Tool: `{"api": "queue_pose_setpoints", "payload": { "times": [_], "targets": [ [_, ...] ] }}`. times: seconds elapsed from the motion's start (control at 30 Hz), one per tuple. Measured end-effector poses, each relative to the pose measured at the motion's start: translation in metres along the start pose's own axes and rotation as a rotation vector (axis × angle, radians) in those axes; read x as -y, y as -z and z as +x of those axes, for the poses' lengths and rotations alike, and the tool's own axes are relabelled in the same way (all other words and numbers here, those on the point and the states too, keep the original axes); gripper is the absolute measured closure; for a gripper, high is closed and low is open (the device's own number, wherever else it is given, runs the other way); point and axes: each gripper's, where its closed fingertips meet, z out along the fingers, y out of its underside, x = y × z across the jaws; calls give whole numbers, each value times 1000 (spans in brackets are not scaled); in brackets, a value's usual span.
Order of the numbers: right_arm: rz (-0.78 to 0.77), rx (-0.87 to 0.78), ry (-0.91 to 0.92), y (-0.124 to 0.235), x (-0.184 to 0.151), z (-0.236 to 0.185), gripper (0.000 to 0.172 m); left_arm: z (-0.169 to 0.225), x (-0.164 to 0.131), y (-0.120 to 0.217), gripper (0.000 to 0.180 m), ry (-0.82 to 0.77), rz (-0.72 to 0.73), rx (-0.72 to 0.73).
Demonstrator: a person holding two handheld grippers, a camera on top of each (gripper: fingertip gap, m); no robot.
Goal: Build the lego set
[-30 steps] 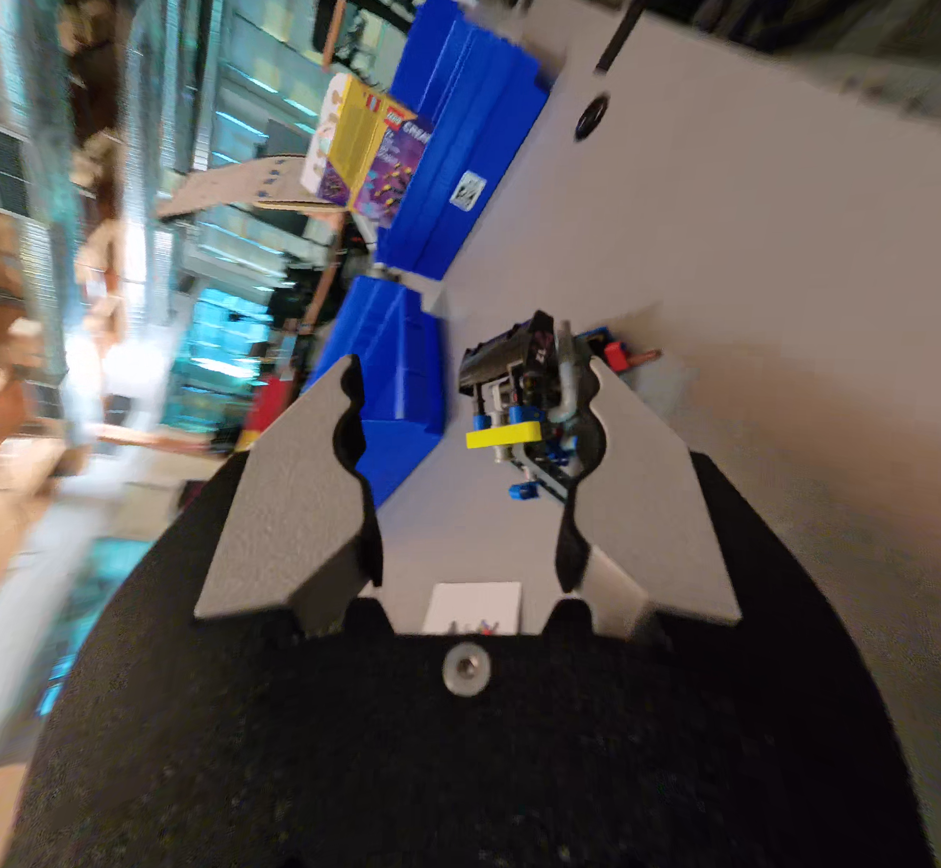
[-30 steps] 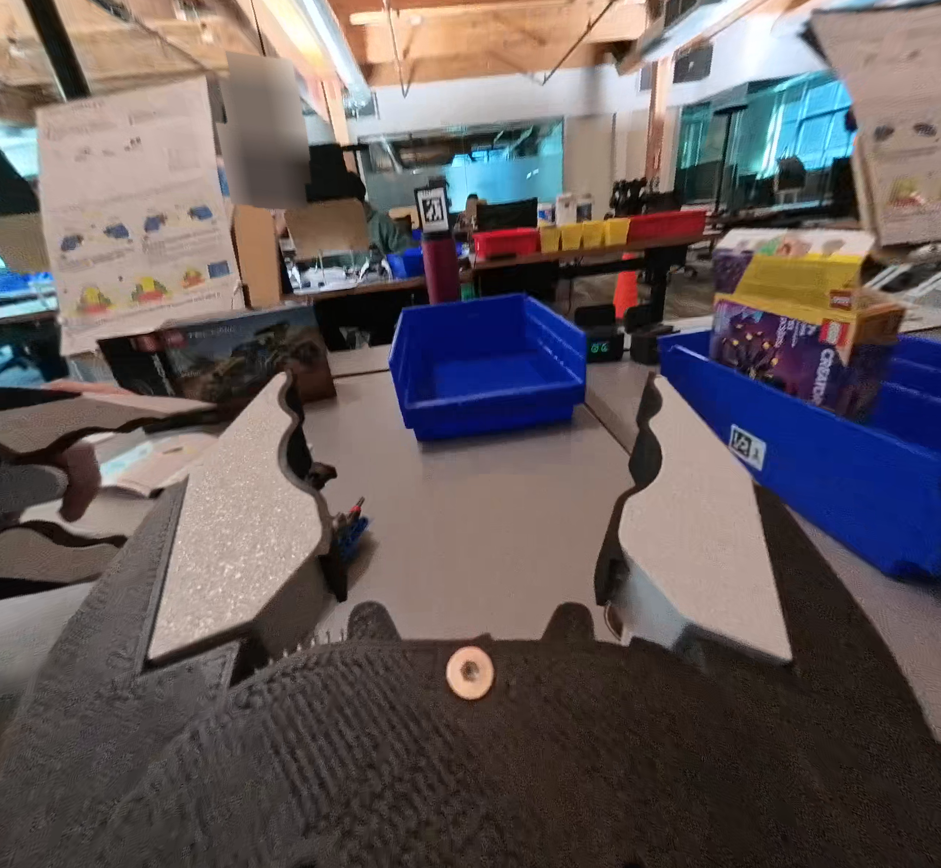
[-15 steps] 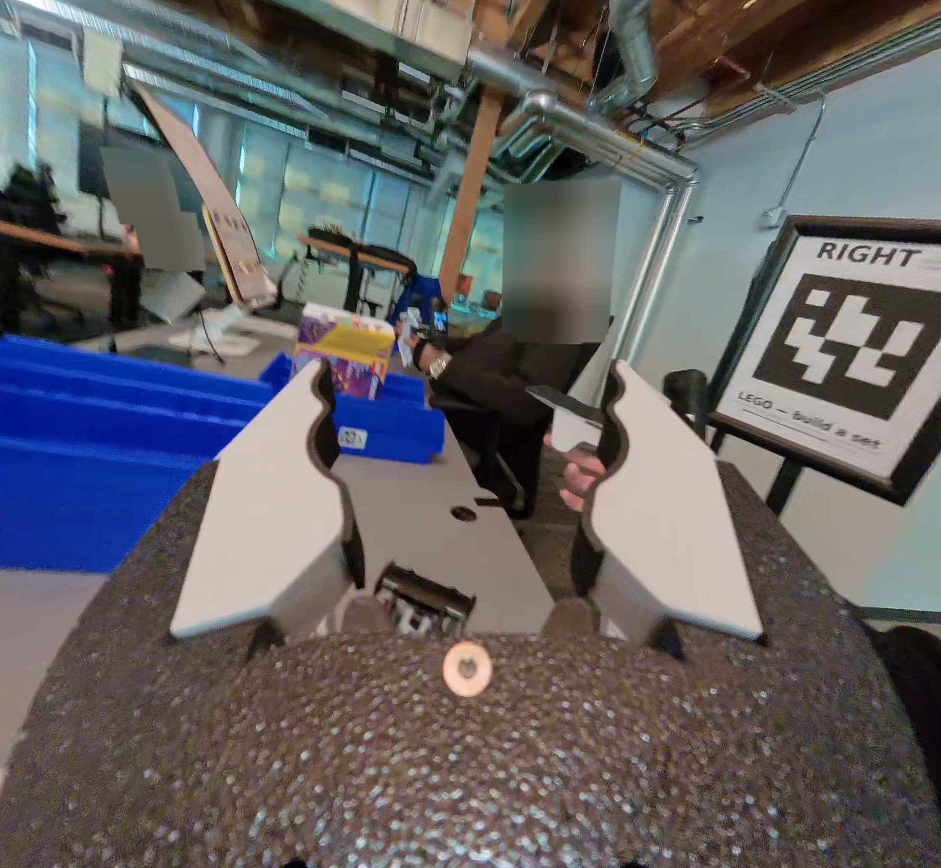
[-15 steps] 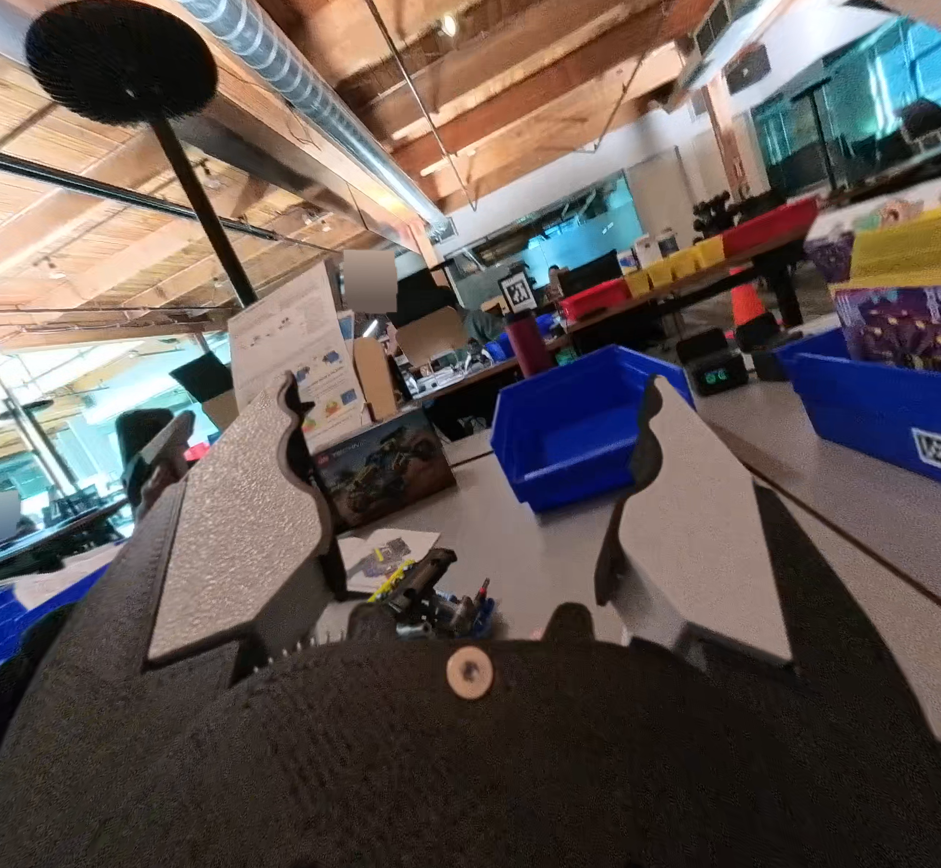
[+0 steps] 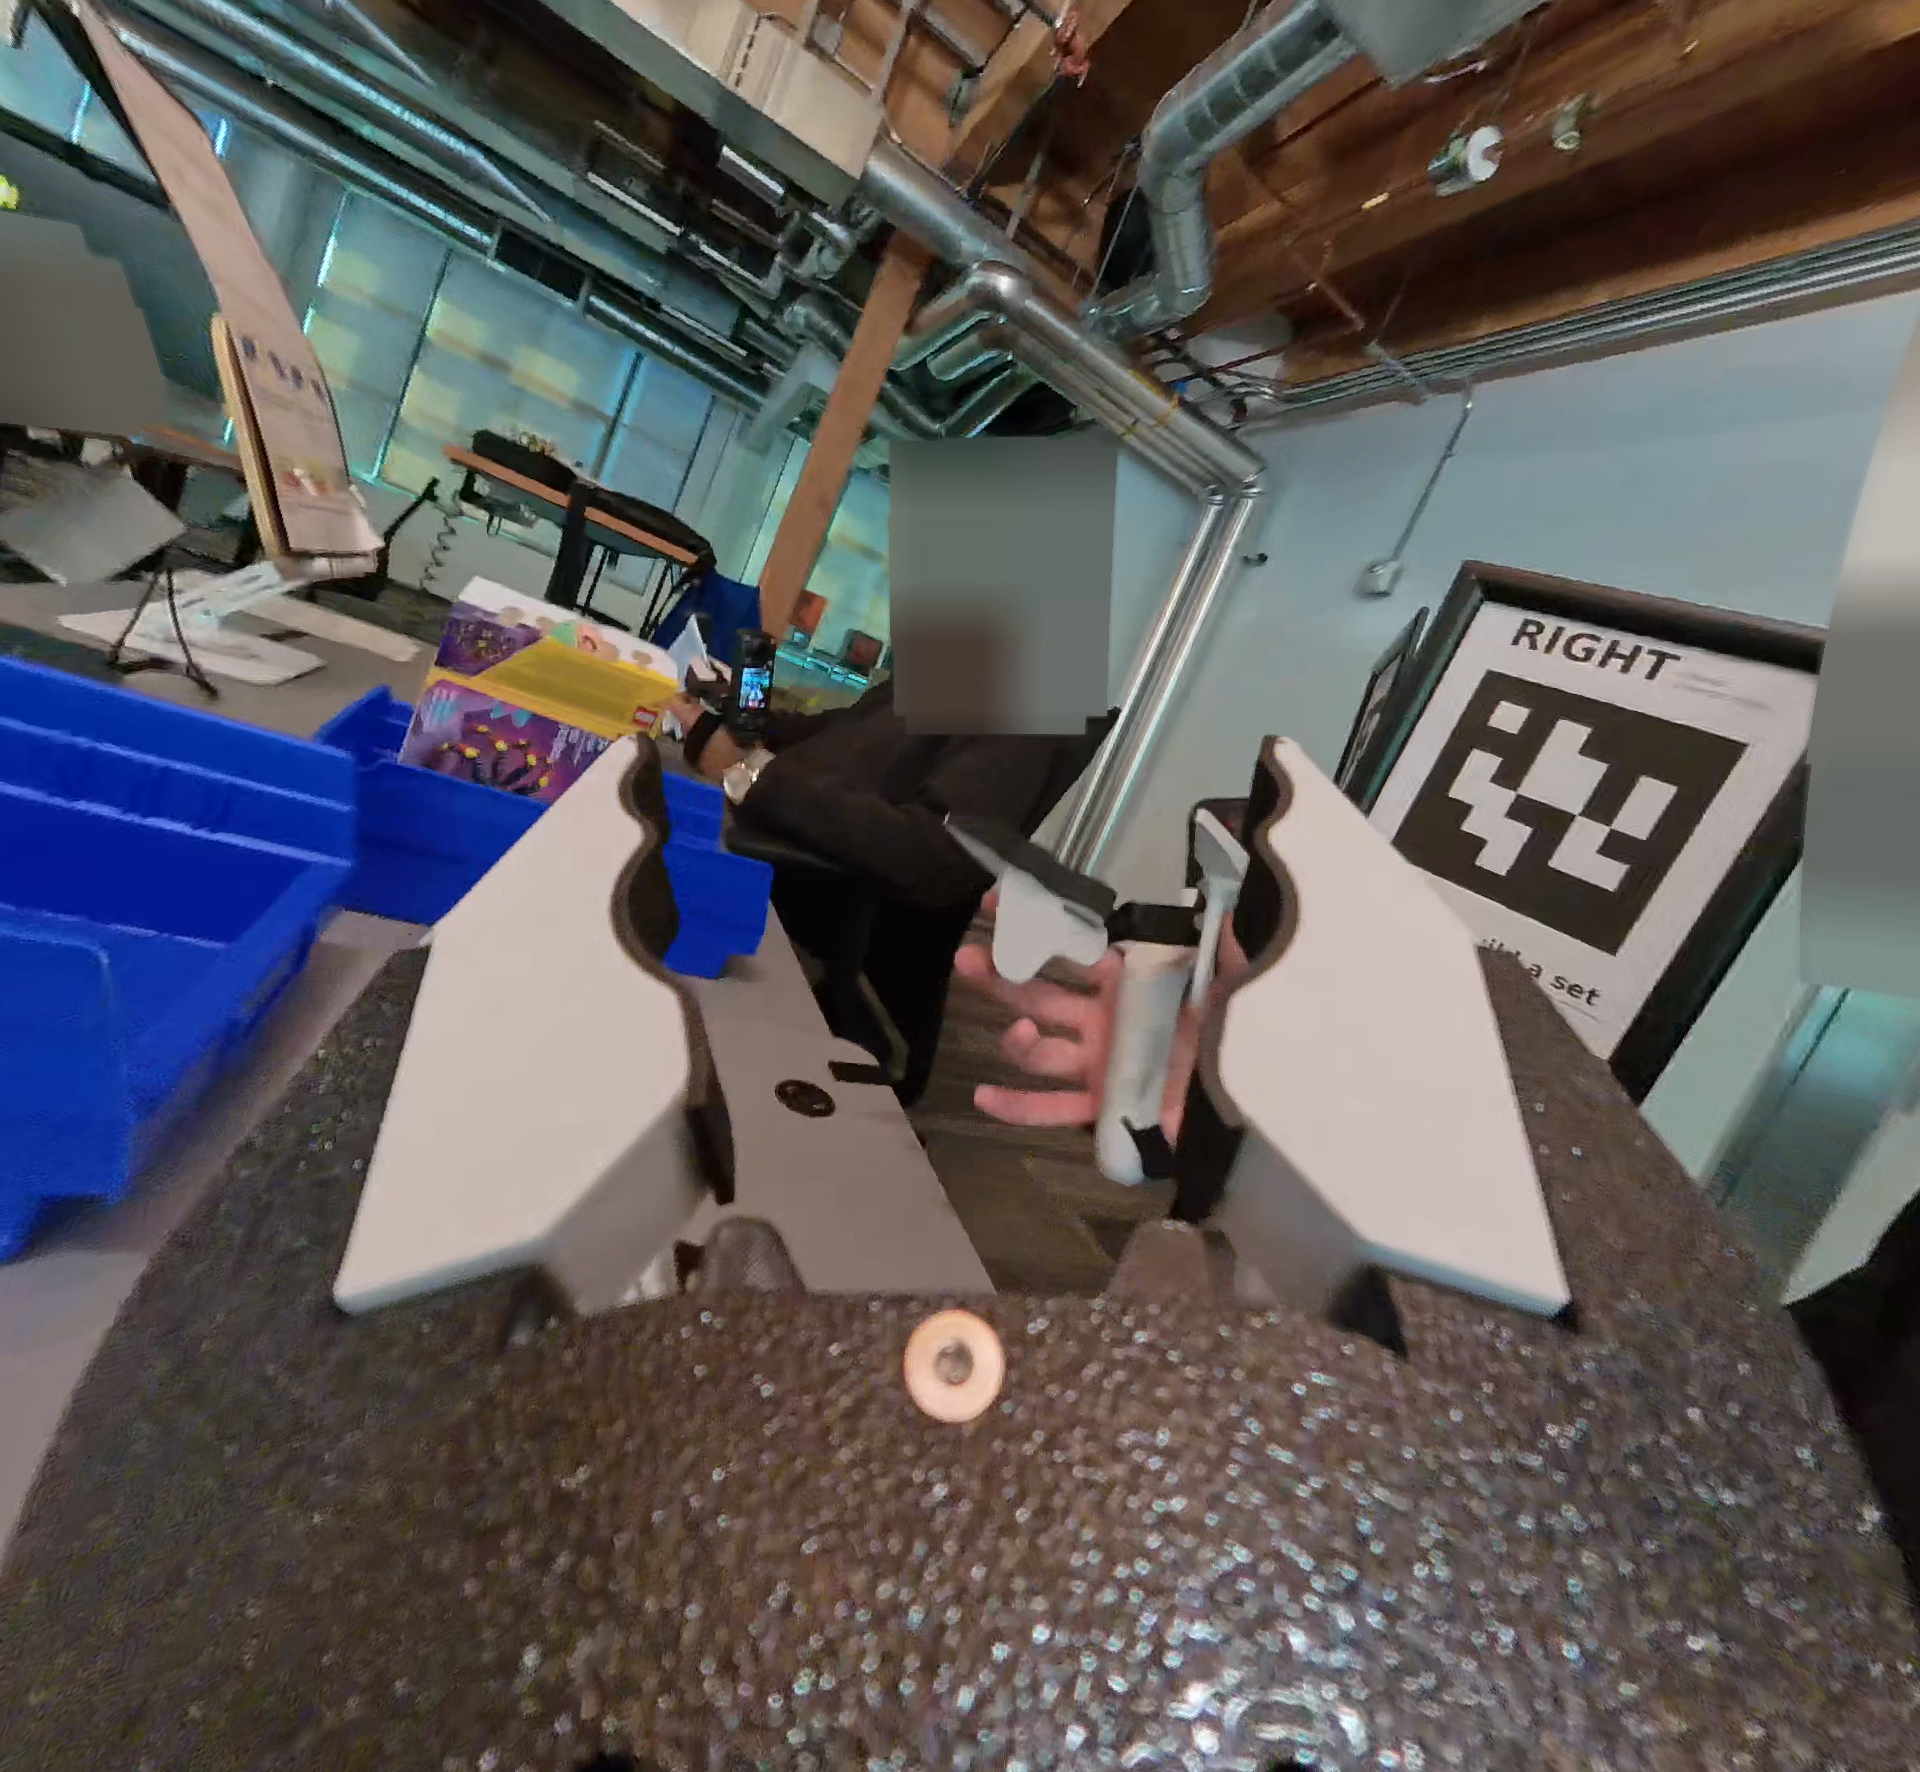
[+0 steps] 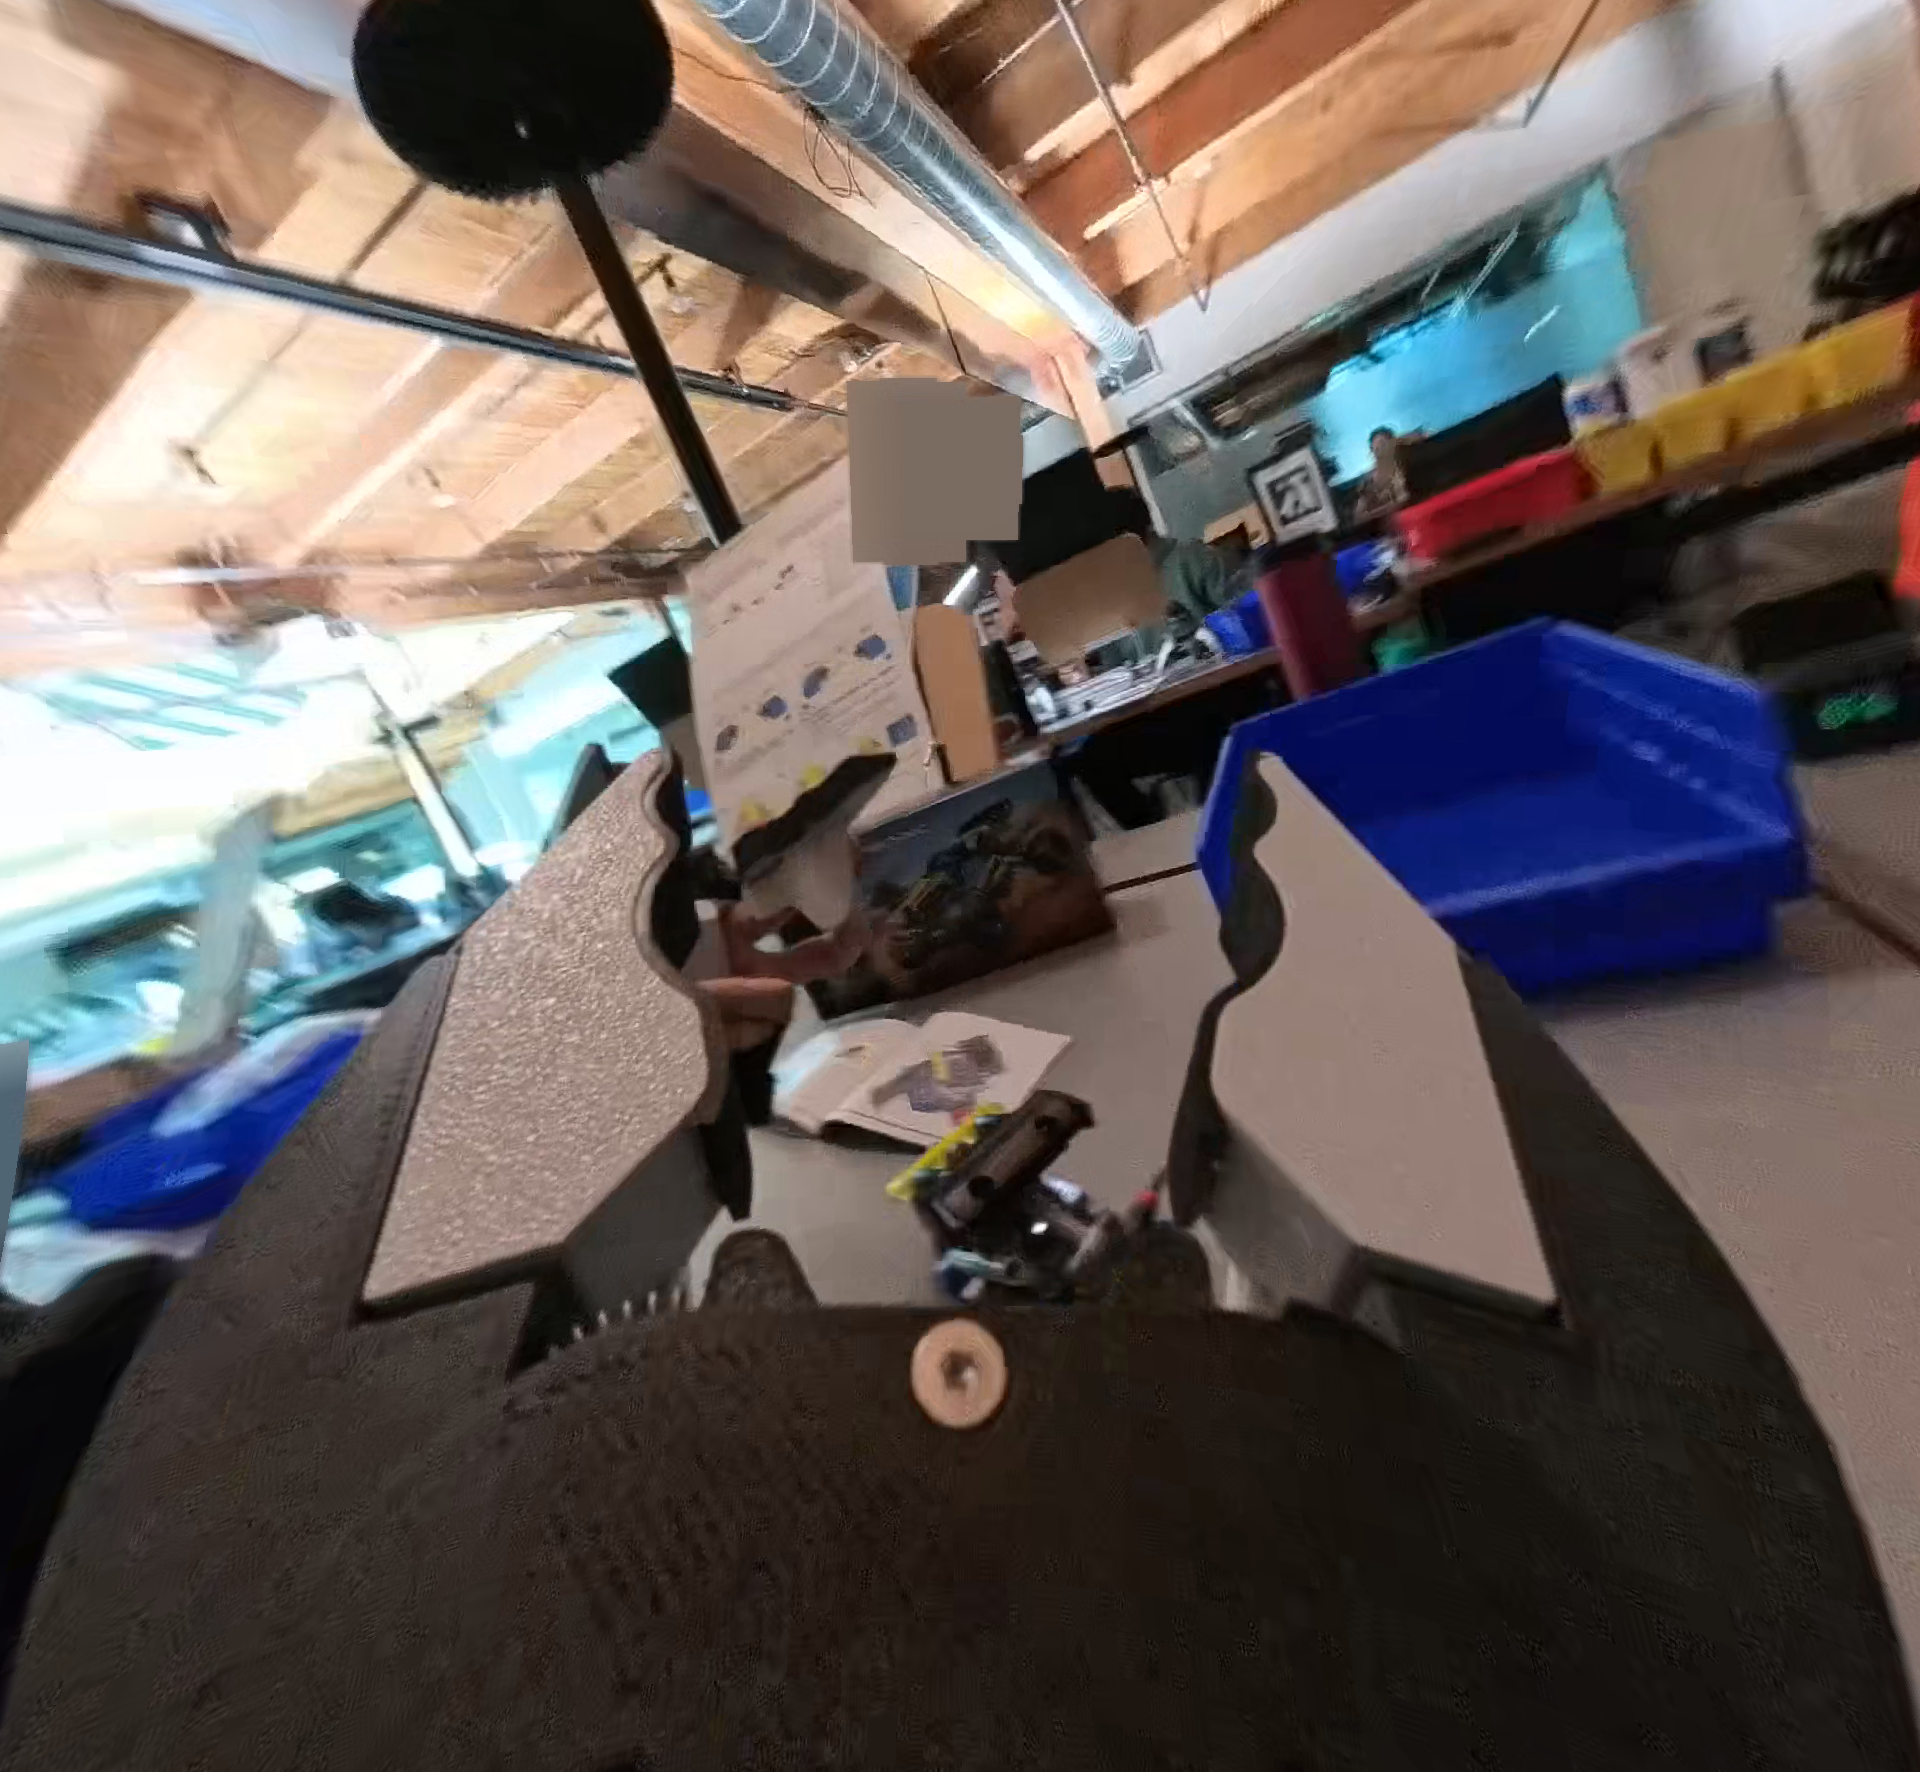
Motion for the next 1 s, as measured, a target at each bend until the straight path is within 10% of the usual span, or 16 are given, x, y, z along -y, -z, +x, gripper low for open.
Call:
{"api": "queue_pose_setpoints", "payload": {
  "times": [0.37,0.5,0.6,1.0],
  "targets": [
    [-481,-69,558,9,-63,19,90,-17,-79,21,77,-457,-490,96],
    [-703,124,433,16,-133,17,94,-31,-105,43,90,-460,-651,101],
    [-684,120,461,2,-147,16,90,-46,-117,56,122,-516,-748,102],
    [-732,160,303,-13,-173,-2,111,-74,-135,50,151,-479,-928,38]
  ]
}}
